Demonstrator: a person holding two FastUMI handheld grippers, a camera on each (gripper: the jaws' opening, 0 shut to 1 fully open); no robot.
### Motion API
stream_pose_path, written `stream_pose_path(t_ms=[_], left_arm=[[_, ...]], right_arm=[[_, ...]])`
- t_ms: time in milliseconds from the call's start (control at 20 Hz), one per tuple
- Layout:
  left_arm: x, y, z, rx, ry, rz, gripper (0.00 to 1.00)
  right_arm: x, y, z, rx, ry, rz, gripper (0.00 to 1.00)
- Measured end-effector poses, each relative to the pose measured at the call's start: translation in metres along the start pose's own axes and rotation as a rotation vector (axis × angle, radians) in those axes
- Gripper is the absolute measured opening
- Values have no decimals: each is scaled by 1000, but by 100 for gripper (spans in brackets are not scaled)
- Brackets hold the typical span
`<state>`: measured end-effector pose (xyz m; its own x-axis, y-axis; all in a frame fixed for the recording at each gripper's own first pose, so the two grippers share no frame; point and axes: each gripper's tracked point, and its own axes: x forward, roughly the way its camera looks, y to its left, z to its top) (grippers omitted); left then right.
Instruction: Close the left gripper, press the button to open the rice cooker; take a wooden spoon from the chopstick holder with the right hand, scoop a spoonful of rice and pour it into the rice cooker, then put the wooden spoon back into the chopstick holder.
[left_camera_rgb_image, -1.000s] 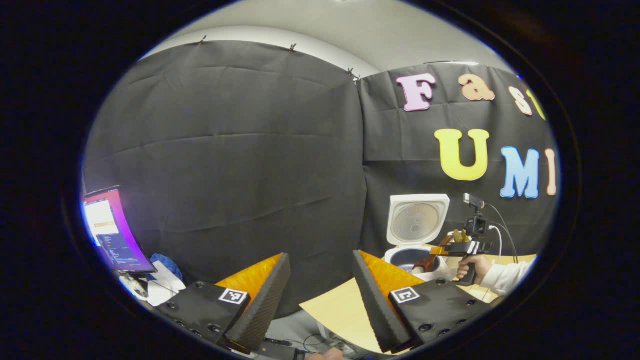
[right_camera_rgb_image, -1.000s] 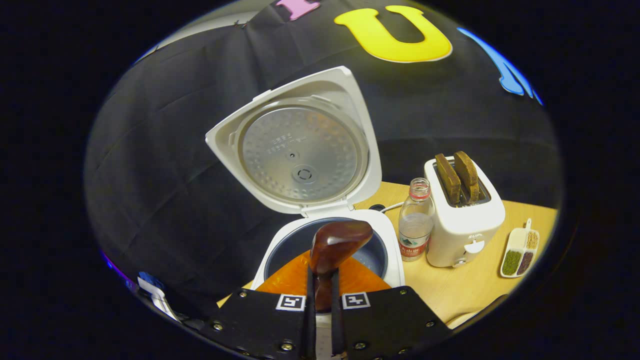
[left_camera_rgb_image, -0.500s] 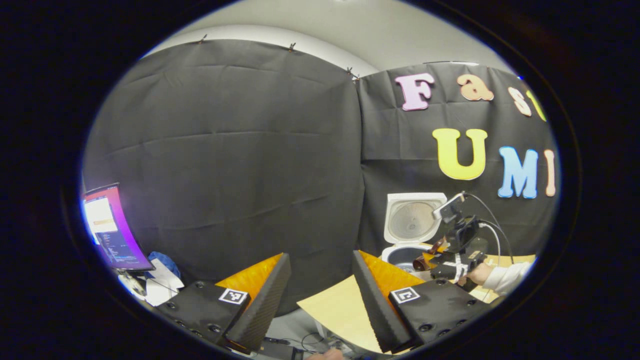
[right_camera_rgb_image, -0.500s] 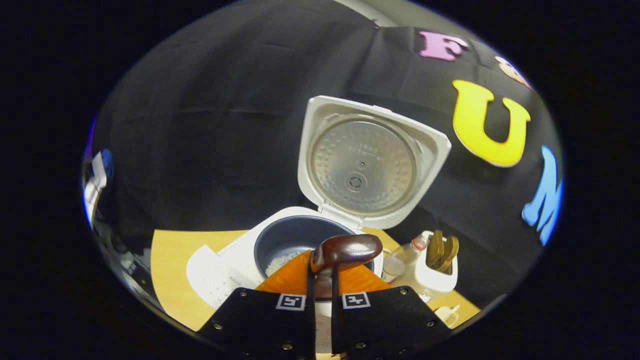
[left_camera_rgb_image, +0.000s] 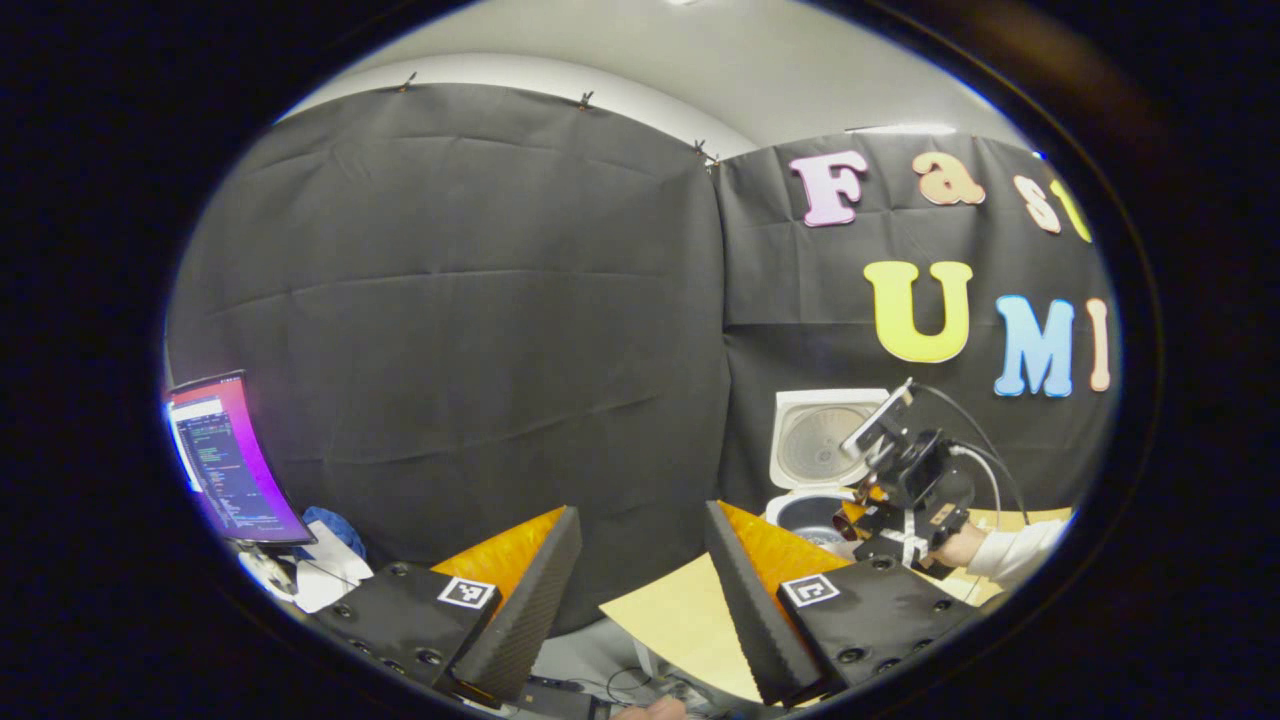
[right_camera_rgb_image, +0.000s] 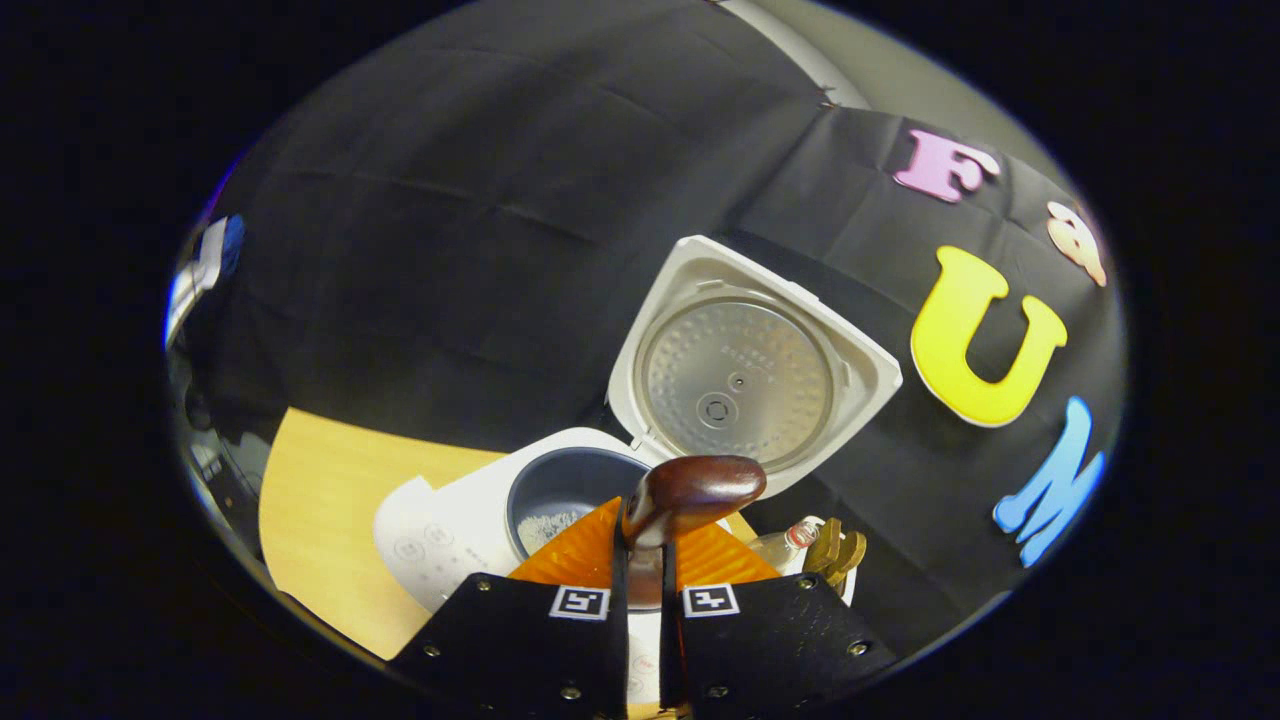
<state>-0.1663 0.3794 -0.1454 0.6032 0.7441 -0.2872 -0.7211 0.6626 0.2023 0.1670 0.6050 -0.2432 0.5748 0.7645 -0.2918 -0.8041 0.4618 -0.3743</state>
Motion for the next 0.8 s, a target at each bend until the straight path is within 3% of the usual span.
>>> stream_pose_path(t_ms=[250, 400, 600, 800], left_arm=[[-8, 4, 8, -22, -33, -44, 87], [-9, -10, 12, -50, -52, -113, 87], [-11, -42, 22, -78, -111, -243, 87], [-17, -89, 19, -125, -127, -421, 87]], right_arm=[[-29, -37, 12, 128, 10, -38, 12], [-58, -63, 13, 259, 22, -69, 13], [-126, -102, 6, 462, 40, -125, 12], [-206, -137, -10, 652, 40, -210, 12]])
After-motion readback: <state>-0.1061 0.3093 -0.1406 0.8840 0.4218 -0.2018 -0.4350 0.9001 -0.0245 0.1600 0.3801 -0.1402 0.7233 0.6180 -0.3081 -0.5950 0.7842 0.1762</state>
